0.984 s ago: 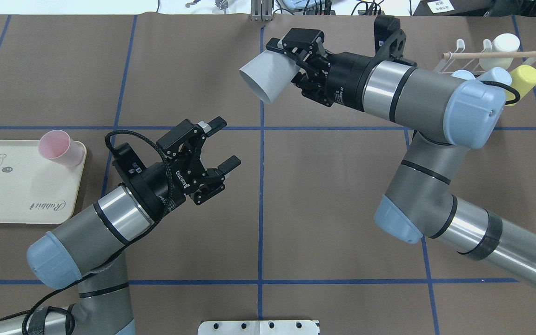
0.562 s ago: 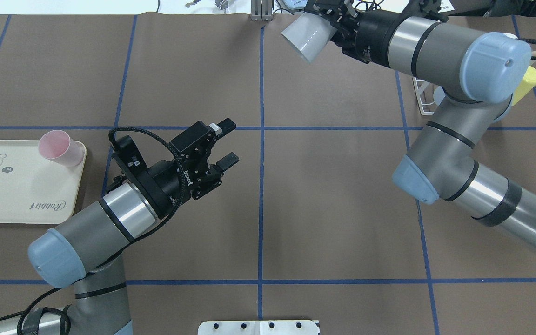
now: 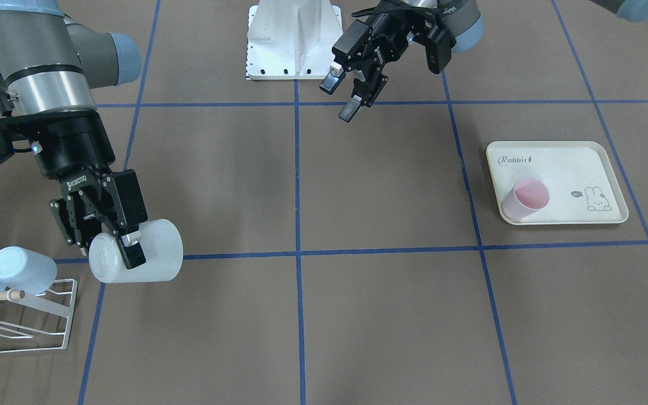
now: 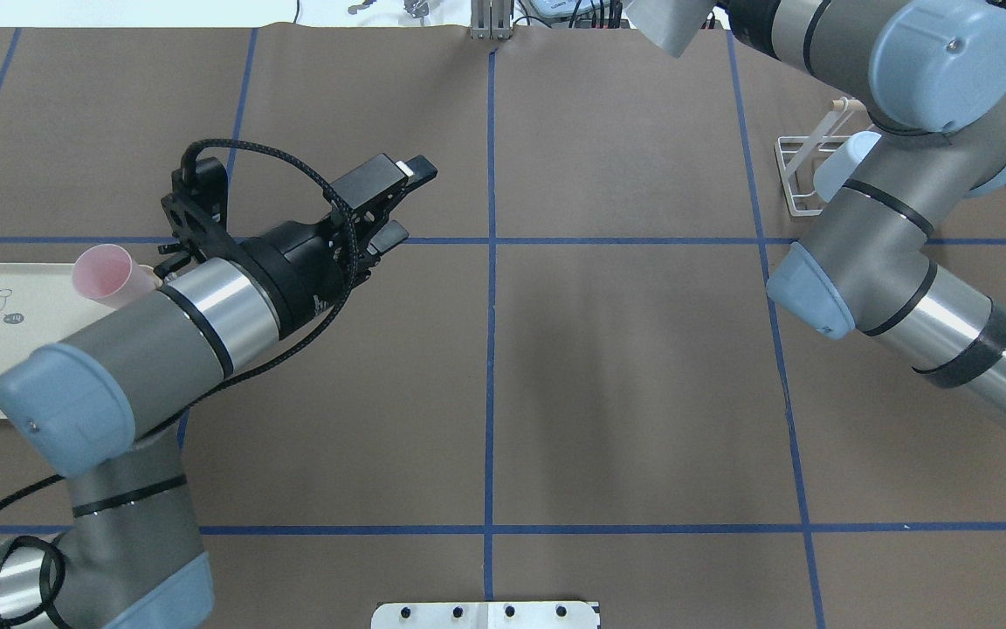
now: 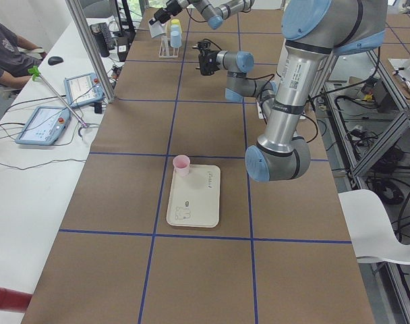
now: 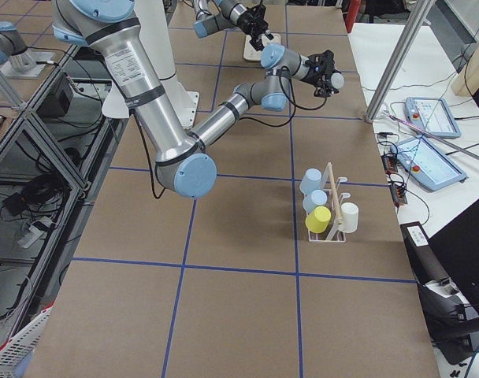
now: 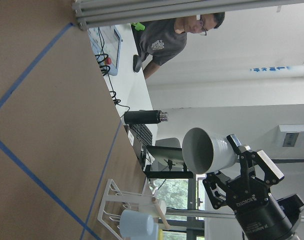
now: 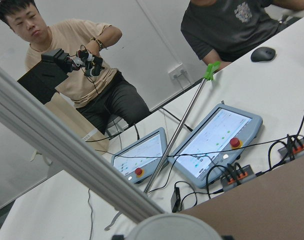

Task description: Transfer IKEA cup to right arm and place on rack

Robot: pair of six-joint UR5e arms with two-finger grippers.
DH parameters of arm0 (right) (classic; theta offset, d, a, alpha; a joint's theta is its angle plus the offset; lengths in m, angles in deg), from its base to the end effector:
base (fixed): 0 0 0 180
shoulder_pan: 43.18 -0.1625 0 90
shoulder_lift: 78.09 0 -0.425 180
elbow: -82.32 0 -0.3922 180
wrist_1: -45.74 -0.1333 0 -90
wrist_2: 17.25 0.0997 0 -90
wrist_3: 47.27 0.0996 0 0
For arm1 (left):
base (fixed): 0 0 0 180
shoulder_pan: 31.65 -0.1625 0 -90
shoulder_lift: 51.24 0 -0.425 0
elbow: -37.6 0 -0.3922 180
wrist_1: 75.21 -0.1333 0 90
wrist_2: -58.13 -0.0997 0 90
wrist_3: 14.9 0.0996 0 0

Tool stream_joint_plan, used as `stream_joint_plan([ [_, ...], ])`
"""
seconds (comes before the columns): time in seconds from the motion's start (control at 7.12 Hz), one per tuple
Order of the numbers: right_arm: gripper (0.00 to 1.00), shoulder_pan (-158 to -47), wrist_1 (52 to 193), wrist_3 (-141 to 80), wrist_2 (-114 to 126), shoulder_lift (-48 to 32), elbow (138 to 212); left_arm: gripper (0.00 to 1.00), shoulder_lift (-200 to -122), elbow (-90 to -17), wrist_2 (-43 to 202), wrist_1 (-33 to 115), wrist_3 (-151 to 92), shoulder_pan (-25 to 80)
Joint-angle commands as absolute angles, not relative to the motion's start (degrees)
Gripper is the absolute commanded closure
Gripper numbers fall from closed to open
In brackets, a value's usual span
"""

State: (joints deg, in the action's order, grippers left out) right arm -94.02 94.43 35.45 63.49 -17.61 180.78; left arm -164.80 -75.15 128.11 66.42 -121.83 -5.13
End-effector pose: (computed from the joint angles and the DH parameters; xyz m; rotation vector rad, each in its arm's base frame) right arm -0.2844 -0.5856 0.2113 0.8111 -1.1739 0.7427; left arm 0.3903 -0.3818 0.1568 0.4158 1.7282 -0.8540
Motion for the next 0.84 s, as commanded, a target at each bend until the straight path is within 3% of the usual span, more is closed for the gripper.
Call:
stream_joint_plan([
  [0.0, 1.00, -95.6, 98.9, 31.0, 57.7, -17.3, 180.7, 0.00, -165.3, -77.9, 142.0, 49.1, -119.2, 5.7],
  [0.7, 1.00, -97.4, 103.4, 12.9, 45.6, -8.2, 178.9, 0.00, -164.7, -84.7, 149.6, 23.6, -100.3, 11.8],
])
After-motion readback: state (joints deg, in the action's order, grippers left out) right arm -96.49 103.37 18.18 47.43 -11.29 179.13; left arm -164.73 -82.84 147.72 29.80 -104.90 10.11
